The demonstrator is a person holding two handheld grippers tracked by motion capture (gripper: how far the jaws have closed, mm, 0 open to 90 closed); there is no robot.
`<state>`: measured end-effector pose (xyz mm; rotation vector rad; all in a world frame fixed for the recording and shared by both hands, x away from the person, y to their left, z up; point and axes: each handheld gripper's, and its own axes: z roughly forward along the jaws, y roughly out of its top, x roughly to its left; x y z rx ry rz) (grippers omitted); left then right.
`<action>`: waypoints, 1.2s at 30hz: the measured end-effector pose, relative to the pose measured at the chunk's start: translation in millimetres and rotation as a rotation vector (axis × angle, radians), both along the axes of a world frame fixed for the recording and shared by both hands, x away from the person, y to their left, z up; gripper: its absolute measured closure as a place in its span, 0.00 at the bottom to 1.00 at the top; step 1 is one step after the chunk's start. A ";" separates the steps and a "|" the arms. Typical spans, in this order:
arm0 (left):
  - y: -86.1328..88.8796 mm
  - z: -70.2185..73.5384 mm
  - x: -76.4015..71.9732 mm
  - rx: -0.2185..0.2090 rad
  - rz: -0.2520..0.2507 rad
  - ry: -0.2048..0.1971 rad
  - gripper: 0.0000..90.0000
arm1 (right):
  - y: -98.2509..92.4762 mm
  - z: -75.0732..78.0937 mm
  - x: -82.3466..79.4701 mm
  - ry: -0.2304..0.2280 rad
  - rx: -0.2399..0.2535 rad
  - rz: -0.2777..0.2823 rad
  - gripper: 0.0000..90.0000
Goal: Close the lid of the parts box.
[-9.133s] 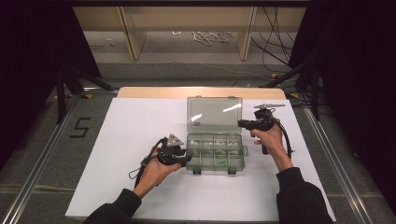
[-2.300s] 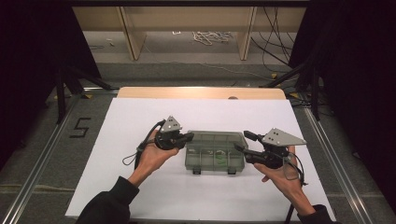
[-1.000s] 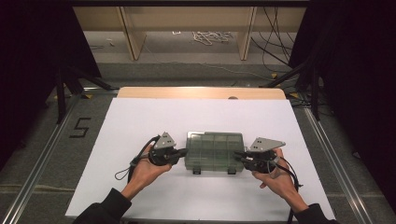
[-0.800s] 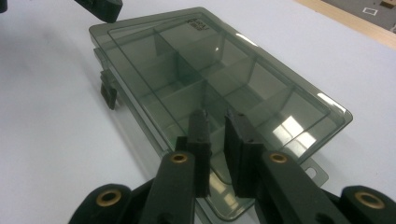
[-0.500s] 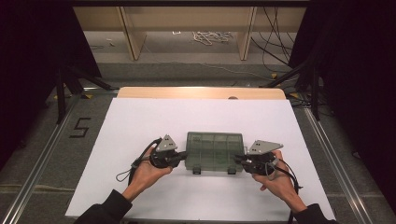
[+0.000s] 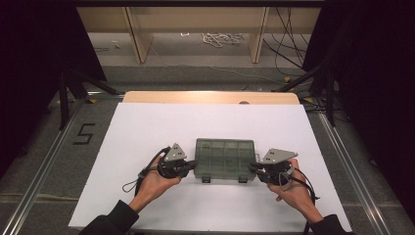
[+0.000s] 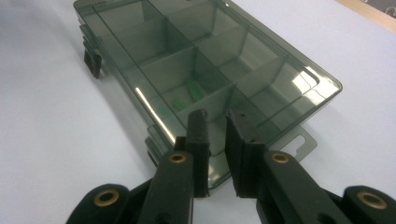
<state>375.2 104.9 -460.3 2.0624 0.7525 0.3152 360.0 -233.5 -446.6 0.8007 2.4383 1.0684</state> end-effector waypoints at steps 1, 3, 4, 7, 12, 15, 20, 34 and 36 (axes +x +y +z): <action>0.0 0.0 0.1 0.000 0.001 -0.001 0.98 | -0.4 -0.2 0.0 -0.002 -0.003 -0.001 0.89; -1.3 -0.8 -0.9 -0.019 0.015 0.004 0.97 | -0.9 -0.2 -0.2 -0.002 -0.005 -0.006 0.89; -1.2 -0.8 -0.9 -0.019 0.015 0.004 0.97 | -1.2 -0.1 -1.0 0.003 -0.007 -0.013 0.89; -0.9 -0.6 -0.7 -0.014 0.009 0.001 0.97 | -3.0 -0.9 0.0 -0.007 -0.011 -0.002 0.89; -0.5 -0.7 -1.0 -0.003 0.009 -0.004 0.96 | -4.7 -1.7 -0.7 -0.007 -0.013 -0.009 0.89; -0.2 -0.9 -0.4 0.005 -0.014 -0.002 0.96 | -5.8 -1.7 -1.8 0.001 -0.009 -0.013 0.88; -0.6 -1.3 -0.9 0.002 -0.012 0.003 0.96 | -6.6 -2.1 -1.9 -0.007 -0.009 -0.014 0.87; -0.8 -0.7 -1.3 0.005 0.006 -0.012 0.87 | -9.5 1.5 -1.6 -0.004 0.055 -0.072 0.67; -0.7 0.0 -1.2 0.001 0.012 -0.016 0.86 | -10.6 3.7 -1.4 -0.020 0.072 -0.093 0.61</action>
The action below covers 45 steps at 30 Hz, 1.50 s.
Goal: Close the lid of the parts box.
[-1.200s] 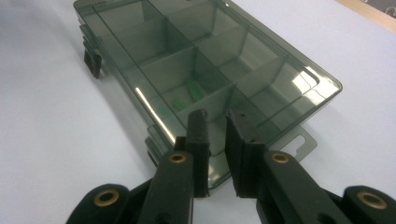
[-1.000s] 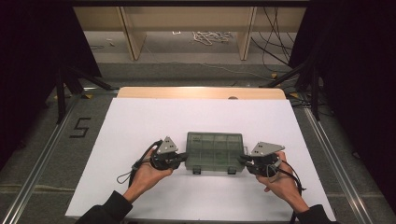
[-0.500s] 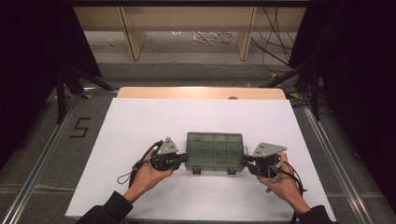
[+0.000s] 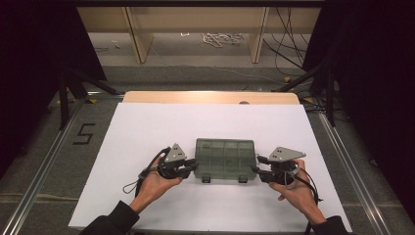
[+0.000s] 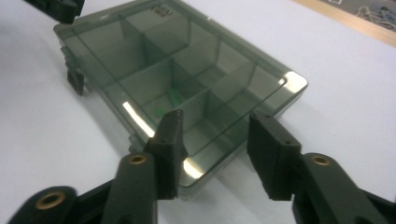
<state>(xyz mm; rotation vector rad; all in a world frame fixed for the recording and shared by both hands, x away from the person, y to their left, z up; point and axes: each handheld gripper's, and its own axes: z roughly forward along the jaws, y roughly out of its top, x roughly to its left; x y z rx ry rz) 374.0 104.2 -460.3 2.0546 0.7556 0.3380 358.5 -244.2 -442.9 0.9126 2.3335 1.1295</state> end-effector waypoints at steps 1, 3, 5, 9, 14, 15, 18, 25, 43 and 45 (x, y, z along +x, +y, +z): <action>0.3 0.4 0.0 -0.007 -0.006 0.006 0.85 | -0.6 0.9 -0.2 0.000 0.007 -0.004 0.59; 0.6 0.9 0.2 -0.008 -0.003 -0.010 0.83 | -1.4 1.9 -0.2 -0.015 0.029 -0.028 0.54; 1.1 1.7 -0.3 -0.012 -0.003 -0.002 0.80 | -2.4 3.9 -1.0 -0.027 0.057 -0.053 0.49; 1.6 4.0 -1.9 -0.036 0.010 -0.006 0.79 | -1.3 7.4 -4.3 -0.040 0.096 -0.070 0.44; 5.6 10.4 -3.3 -0.065 0.016 -0.022 0.75 | -1.2 11.4 -8.8 -0.048 0.124 -0.091 0.39; 6.5 11.7 -3.5 -0.066 0.011 -0.020 0.75 | -1.2 11.8 -9.2 -0.048 0.131 -0.092 0.39; 8.2 13.9 -4.2 -0.074 0.012 -0.035 0.74 | -1.9 12.6 -10.4 -0.055 0.140 -0.104 0.37; 15.2 20.7 -7.6 -0.123 0.021 -0.071 0.68 | -2.2 15.5 -13.8 -0.076 0.170 -0.116 0.35; 43.8 37.8 -27.1 -0.258 0.048 -0.195 0.48 | 0.8 18.5 -23.8 -0.125 0.209 -0.123 0.29; 47.5 38.2 -28.5 -0.267 0.051 -0.205 0.46 | 1.2 18.4 -24.6 -0.130 0.218 -0.120 0.29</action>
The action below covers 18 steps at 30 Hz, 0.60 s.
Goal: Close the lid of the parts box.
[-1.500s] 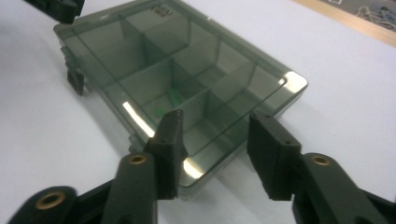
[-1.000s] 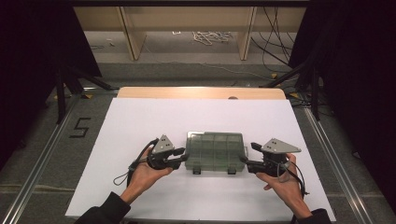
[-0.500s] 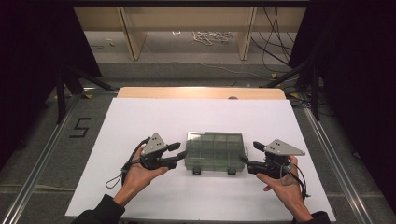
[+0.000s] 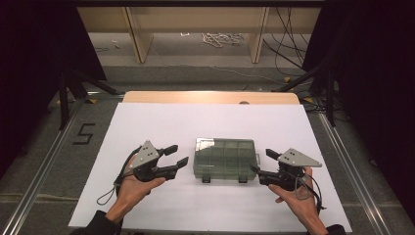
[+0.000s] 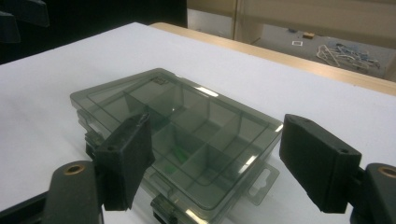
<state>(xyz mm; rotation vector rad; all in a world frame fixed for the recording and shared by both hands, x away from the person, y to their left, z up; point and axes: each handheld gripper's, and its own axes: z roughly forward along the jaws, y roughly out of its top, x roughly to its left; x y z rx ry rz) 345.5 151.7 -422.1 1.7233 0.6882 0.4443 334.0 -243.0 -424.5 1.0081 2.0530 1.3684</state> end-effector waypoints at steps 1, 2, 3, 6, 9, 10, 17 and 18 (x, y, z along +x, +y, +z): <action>1.5 0.2 -0.8 -0.007 0.006 -0.001 0.44 | -0.5 0.9 -1.2 0.006 -0.004 -0.004 0.29; 3.2 0.5 -1.6 -0.011 0.007 -0.006 0.43 | -0.7 0.7 -1.5 -0.002 0.002 -0.001 0.29; 5.0 0.9 -2.6 -0.013 0.006 -0.013 0.42 | -0.8 0.8 -2.2 -0.003 0.007 0.003 0.28; 9.5 2.8 -6.8 -0.023 0.009 -0.025 0.40 | -1.3 0.4 -4.2 -0.021 0.016 -0.009 0.27; 13.2 5.7 -11.0 -0.040 0.014 -0.043 0.38 | -2.7 -0.3 -6.5 -0.030 0.025 -0.011 0.26; 14.3 6.5 -11.8 -0.044 0.016 -0.051 0.38 | -2.8 -0.7 -7.0 -0.036 0.039 -0.013 0.26; 18.1 6.3 -18.3 -0.047 0.016 -0.062 0.33 | 1.0 2.2 -15.5 -0.055 0.045 -0.004 0.23; 18.1 6.0 -19.3 -0.051 0.017 -0.059 0.33 | 1.5 2.2 -17.0 -0.058 0.046 -0.001 0.23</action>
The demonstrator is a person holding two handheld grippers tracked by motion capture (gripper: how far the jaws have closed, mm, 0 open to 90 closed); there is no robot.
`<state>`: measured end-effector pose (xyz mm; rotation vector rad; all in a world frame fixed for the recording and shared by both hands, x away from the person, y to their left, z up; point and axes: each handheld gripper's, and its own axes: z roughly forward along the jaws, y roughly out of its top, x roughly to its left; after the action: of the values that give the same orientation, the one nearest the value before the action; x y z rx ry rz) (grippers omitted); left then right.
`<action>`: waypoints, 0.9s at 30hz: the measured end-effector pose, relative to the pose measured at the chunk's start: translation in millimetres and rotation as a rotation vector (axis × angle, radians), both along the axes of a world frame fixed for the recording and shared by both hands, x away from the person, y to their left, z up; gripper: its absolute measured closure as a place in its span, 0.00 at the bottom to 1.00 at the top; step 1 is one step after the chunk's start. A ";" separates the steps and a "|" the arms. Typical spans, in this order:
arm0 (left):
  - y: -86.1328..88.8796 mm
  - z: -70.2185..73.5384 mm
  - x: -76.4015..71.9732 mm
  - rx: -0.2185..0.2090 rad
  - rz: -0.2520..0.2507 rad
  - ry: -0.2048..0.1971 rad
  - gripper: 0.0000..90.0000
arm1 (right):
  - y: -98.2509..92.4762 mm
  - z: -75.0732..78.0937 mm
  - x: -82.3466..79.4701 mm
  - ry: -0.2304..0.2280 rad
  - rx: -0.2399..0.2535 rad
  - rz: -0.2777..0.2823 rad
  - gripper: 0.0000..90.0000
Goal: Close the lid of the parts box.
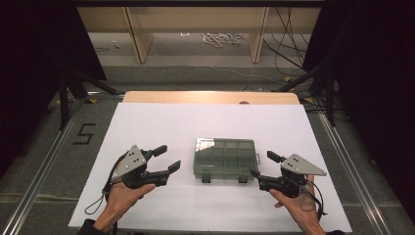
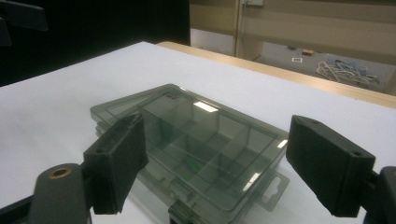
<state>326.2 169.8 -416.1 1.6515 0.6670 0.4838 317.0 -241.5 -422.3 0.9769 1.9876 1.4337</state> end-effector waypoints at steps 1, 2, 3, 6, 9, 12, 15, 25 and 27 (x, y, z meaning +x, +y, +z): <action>0.2 -0.2 -1.0 -0.003 0.002 0.002 0.32 | 1.2 -0.7 -0.7 -0.008 0.012 0.005 0.23; 1.0 -0.2 -1.8 0.000 0.003 -0.005 0.31 | 1.6 -0.3 -2.3 -0.002 0.004 0.006 0.21; 1.9 -0.6 -3.0 0.000 0.003 -0.012 0.31 | 2.8 -0.4 -3.3 -0.007 0.008 0.004 0.20; 4.7 -1.5 -5.5 -0.012 0.007 -0.022 0.30 | 5.0 1.8 -7.4 -0.014 0.011 0.009 0.20; 8.7 -1.2 -9.2 -0.016 0.022 -0.024 0.29 | 8.3 3.0 -11.1 -0.023 0.023 0.019 0.20; 10.9 -1.3 -11.6 -0.021 0.027 -0.033 0.27 | 10.0 3.4 -14.6 -0.019 0.020 0.024 0.20; 10.3 -2.3 -13.7 -0.013 0.020 -0.040 0.24 | 10.8 3.1 -17.5 -0.026 0.030 0.019 0.20; 7.4 0.9 -22.0 -0.032 0.005 -0.058 0.17 | 9.5 3.6 -22.4 -0.030 0.040 0.020 0.19; 6.9 1.6 -23.9 -0.031 0.001 -0.064 0.17 | 9.8 3.1 -22.4 -0.037 0.045 0.021 0.19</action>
<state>302.3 176.7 -414.5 1.6004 0.6255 0.5230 294.6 -231.6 -419.2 0.9448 1.9521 1.5031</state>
